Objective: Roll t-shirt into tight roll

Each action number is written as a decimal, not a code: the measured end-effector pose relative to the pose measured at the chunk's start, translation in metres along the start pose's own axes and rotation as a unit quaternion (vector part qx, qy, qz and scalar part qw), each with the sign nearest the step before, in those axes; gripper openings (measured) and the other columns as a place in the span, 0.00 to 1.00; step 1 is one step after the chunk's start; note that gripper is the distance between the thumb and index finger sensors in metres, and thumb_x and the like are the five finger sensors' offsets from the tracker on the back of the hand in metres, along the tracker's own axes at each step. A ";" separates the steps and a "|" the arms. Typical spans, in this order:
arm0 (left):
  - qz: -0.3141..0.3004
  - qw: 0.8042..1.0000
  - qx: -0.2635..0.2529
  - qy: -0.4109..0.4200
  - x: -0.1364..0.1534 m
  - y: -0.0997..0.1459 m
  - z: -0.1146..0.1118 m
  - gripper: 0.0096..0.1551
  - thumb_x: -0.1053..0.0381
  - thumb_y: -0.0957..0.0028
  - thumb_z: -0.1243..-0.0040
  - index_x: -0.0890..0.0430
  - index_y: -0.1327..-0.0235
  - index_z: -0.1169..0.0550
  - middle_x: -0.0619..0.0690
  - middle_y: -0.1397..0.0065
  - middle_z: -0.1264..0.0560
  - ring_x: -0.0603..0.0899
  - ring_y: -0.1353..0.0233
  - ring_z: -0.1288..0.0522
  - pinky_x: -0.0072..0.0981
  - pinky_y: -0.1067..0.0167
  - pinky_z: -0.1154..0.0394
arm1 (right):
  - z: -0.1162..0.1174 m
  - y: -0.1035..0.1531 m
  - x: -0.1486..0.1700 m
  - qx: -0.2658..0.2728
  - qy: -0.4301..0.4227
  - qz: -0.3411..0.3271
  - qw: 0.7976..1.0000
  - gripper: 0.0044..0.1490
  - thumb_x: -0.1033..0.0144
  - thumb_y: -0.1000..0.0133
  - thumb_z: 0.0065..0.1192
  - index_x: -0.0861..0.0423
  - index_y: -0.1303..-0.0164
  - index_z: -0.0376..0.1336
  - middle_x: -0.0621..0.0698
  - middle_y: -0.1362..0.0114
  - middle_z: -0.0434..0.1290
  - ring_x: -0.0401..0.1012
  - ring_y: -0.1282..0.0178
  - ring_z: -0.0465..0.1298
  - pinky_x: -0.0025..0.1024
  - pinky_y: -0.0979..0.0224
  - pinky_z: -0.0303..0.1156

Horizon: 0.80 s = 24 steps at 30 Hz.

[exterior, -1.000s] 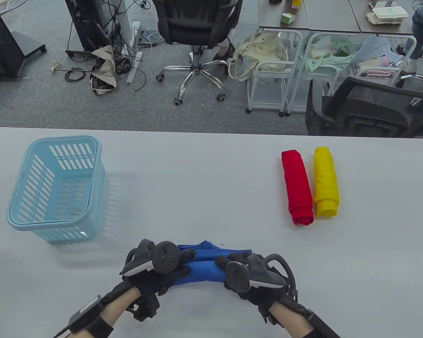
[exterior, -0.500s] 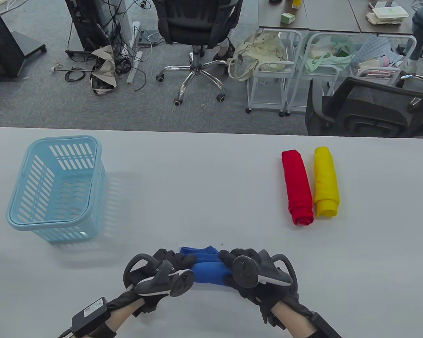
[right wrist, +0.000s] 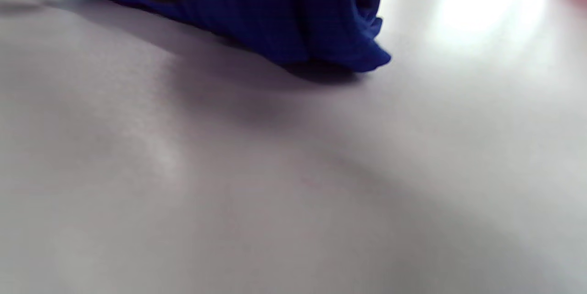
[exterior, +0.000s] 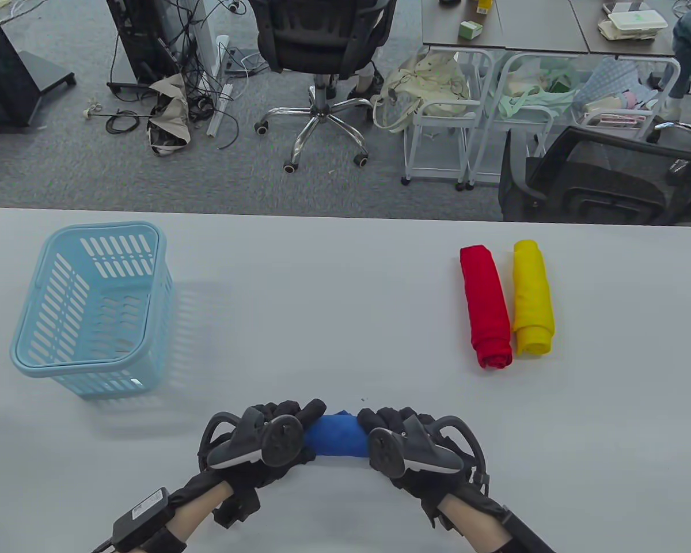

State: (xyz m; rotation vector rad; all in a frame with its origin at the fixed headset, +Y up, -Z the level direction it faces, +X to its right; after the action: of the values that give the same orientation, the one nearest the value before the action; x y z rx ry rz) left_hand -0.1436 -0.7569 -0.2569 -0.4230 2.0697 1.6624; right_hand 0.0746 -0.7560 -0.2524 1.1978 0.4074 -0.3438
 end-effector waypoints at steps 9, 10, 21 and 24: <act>-0.013 0.998 -0.010 -0.055 -0.004 -0.002 0.002 0.38 0.36 0.50 0.48 0.41 0.24 0.37 0.45 0.28 0.24 0.54 0.31 0.21 0.55 0.25 0.31 | -0.006 0.006 0.007 0.015 -0.049 -0.001 0.999 0.47 0.46 0.35 0.49 0.48 0.12 0.36 0.58 0.13 0.49 0.58 0.16 0.57 0.58 0.21 0.55; -0.014 1.000 0.005 -0.006 0.001 -0.002 0.003 0.38 0.37 0.50 0.48 0.43 0.24 0.36 0.45 0.29 0.23 0.53 0.33 0.20 0.54 0.26 0.30 | -0.011 0.009 0.003 0.038 -0.010 0.011 0.999 0.46 0.47 0.34 0.48 0.46 0.12 0.34 0.57 0.11 0.45 0.58 0.14 0.52 0.59 0.20 0.52; -0.002 0.995 0.012 -0.103 -0.007 -0.004 -0.009 0.52 0.27 0.52 0.57 0.42 0.19 0.60 0.51 0.11 0.45 0.61 0.16 0.37 0.61 0.22 0.37 | 0.013 -0.004 -0.011 -0.013 0.061 0.018 0.998 0.57 0.43 0.35 0.47 0.49 0.15 0.21 0.59 0.10 0.30 0.63 0.10 0.35 0.63 0.18 0.41; 0.016 0.989 0.050 -0.140 -0.004 -0.011 -0.020 0.51 0.28 0.50 0.65 0.45 0.20 0.64 0.52 0.14 0.44 0.60 0.18 0.36 0.57 0.23 0.36 | 0.010 -0.003 -0.013 -0.006 0.070 0.022 0.997 0.55 0.44 0.35 0.49 0.49 0.14 0.24 0.59 0.09 0.37 0.62 0.10 0.42 0.62 0.18 0.46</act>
State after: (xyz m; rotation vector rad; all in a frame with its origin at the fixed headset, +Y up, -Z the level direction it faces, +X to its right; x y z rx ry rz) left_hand -0.1378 -0.7786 -0.2606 -0.1158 1.9470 1.5290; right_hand 0.0632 -0.7662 -0.2453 1.2205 0.5035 -0.2203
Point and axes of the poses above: the tracker on the back of each hand, its own x axis roughly to the little-finger side, its own y axis roughly from the fingertips to the wrist, z = x × y, the point moved 1 cm from there along -y, roughly from the wrist to the fingertips
